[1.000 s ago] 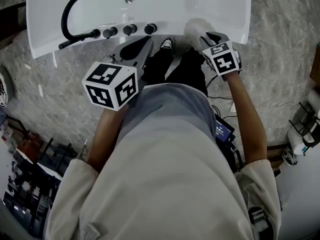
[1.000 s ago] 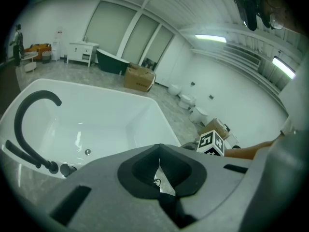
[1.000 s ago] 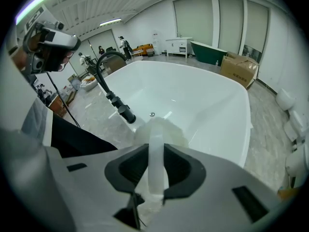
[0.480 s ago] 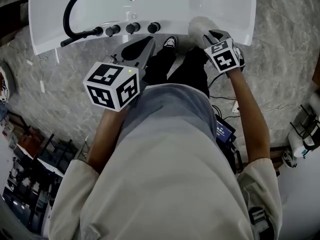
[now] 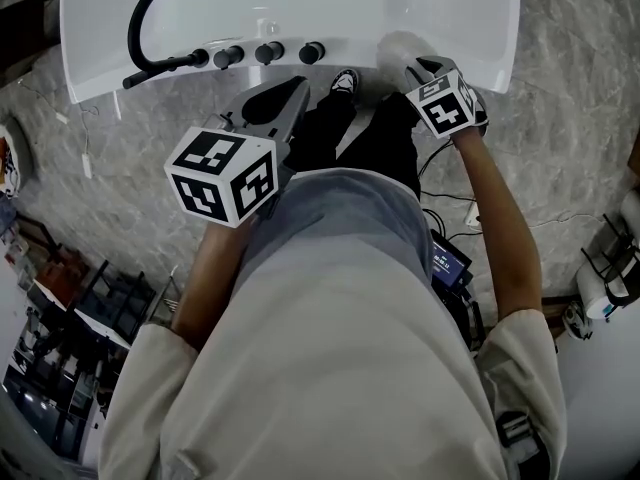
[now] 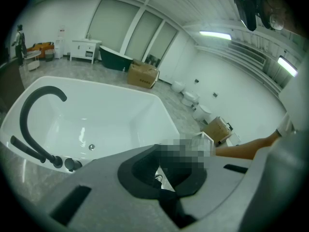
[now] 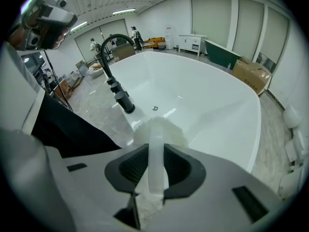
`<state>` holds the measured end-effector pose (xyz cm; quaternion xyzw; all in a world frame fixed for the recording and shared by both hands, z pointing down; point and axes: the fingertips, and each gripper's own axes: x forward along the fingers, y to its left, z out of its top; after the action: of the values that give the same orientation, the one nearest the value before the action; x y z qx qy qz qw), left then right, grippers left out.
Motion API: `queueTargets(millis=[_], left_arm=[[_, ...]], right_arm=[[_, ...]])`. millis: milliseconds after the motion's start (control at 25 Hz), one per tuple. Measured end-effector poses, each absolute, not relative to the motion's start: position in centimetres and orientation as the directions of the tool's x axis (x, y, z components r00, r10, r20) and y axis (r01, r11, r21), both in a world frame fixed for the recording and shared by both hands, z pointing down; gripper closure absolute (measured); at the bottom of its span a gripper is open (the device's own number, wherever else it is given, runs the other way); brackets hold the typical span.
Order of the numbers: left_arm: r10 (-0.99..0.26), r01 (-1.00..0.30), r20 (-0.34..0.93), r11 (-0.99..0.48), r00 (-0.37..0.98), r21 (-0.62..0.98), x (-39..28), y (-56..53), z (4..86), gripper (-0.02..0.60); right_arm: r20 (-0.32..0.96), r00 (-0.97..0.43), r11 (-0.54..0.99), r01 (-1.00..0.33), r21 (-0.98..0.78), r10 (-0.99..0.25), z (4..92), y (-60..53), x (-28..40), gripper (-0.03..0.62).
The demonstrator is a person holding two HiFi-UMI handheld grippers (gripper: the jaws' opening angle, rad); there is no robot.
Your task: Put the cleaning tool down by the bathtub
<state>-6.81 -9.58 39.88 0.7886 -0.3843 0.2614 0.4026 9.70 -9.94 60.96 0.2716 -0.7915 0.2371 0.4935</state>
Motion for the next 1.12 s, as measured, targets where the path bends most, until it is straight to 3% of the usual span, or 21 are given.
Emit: queueTargets(millis=[1120], left_arm=[[-0.384,-0.828,0.741,-0.365,0.55,0.425,-7.6,-8.3,40.1,0.577]], right_arm=[[0.913,-0.363,0.718,-0.685,-0.127,-0.185,63.4,-10.6,8.1,0.503]])
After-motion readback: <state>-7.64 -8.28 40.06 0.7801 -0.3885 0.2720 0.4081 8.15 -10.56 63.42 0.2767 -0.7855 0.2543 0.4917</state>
